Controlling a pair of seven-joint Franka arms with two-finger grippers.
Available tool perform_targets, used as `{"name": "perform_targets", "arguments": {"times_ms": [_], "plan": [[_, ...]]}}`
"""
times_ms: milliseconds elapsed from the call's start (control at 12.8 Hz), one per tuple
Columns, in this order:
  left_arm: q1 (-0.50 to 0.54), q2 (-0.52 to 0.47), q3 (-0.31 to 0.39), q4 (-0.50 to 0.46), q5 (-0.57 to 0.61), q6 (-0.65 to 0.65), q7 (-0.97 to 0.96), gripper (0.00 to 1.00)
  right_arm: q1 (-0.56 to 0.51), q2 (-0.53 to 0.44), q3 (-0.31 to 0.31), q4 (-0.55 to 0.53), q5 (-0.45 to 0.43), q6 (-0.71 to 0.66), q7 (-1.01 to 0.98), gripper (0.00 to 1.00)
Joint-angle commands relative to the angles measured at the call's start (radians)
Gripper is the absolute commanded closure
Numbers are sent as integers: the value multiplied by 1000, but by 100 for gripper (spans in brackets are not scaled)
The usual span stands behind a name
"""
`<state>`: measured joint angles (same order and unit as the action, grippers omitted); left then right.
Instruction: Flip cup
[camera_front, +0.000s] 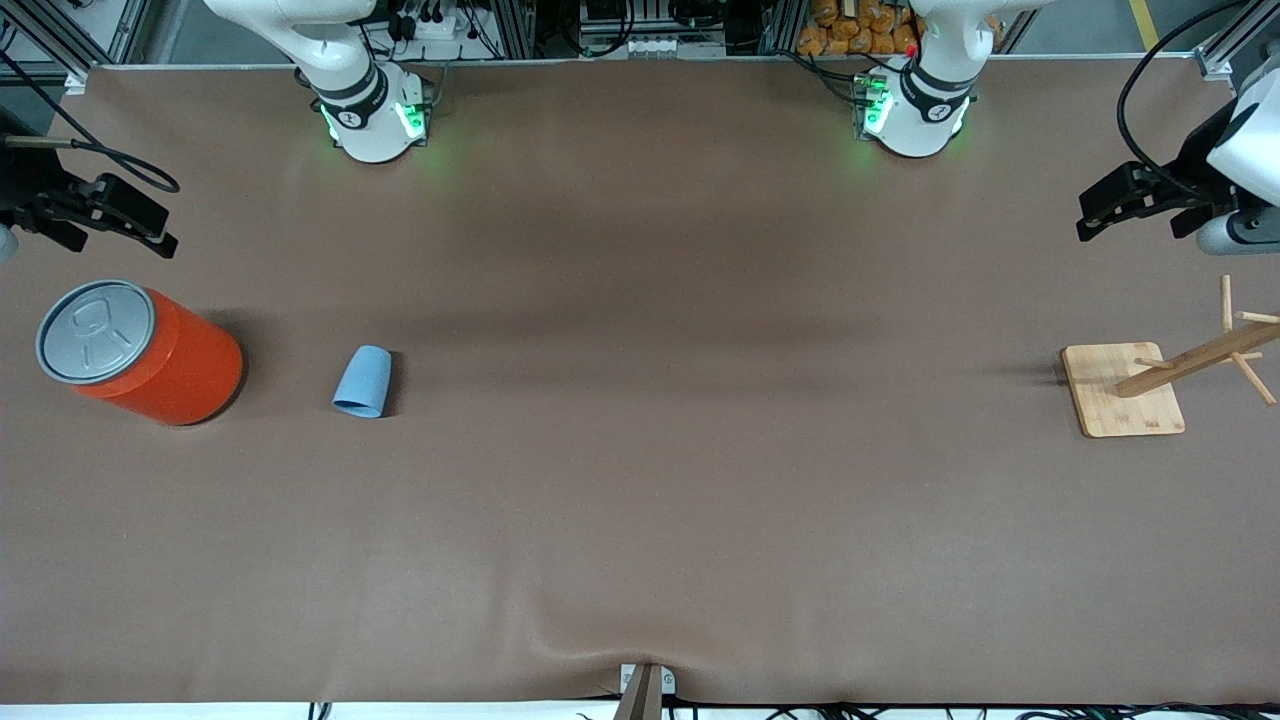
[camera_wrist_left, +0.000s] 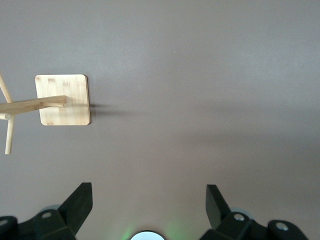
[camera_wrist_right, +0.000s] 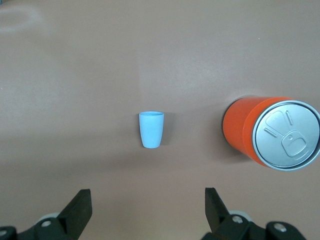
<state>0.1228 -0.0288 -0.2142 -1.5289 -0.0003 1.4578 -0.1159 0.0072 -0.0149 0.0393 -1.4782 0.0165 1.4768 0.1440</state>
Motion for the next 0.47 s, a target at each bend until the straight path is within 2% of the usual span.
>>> {"name": "perform_targets", "arguments": {"times_ms": [0, 391], "plan": [[9, 15, -7, 21, 2, -14, 18, 0, -21, -22, 14, -20, -12, -1, -41, 0], [14, 17, 4, 30, 0, -13, 19, 0, -23, -22, 14, -20, -12, -3, -47, 0]]}}
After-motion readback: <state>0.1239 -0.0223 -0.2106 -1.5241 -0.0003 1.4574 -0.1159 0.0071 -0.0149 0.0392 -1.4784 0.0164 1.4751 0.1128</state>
